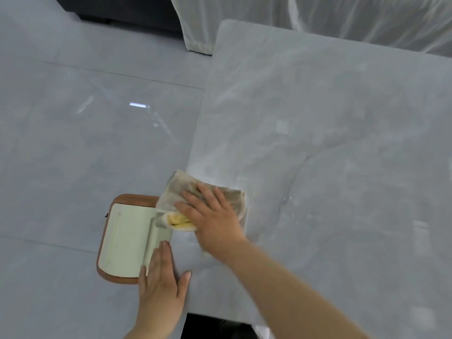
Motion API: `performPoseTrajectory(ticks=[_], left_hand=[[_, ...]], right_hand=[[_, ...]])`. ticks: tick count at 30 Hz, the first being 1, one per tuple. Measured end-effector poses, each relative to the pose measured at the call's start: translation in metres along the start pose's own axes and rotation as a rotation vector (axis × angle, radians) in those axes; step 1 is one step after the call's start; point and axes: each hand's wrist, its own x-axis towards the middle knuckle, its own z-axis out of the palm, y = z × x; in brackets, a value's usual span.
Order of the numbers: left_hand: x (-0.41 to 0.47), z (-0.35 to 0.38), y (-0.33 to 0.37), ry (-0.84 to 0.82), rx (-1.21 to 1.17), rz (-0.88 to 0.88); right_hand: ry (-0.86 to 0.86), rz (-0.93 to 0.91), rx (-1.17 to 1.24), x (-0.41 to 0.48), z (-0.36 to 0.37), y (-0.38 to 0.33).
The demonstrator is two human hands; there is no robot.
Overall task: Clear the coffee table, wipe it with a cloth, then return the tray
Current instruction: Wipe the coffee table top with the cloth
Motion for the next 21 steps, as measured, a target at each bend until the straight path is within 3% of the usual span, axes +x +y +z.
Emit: performPoseTrajectory(ticks=[2,4,7,10,11,15,18,20,21], left_hand=[[-0.003,0.002,0.003,0.009,-0.033,0.008],[-0.004,0.004,0.005,0.03,-0.078,0.003],[-0.005,0.008,0.008,0.056,-0.052,0.013],[-0.003,0.01,0.007,0.084,-0.055,0.037],[-0.003,0.01,0.006,0.08,-0.069,0.043],[-0.002,0.007,0.003,0.068,-0.121,0.118],[0.0,0.006,0.002,0.065,-0.131,0.126],[0.0,0.005,0.003,0.054,-0.126,0.116],[0.0,0.005,0.002,0.047,-0.125,0.113]], right_hand=[[-0.024,0.066,-0.021,-0.017,-0.006,0.037],[-0.033,0.29,0.062,-0.04,-0.016,0.085],[0.163,0.65,0.125,-0.078,-0.035,0.133],[0.306,0.847,0.133,-0.076,-0.025,0.113],[0.281,0.808,0.163,-0.069,-0.015,0.094],[0.113,0.309,0.245,-0.058,0.026,0.006],[0.03,0.124,0.234,-0.061,0.022,0.008],[0.022,0.145,0.202,-0.071,0.011,0.048],[0.042,0.256,0.193,-0.08,0.0,0.072]])
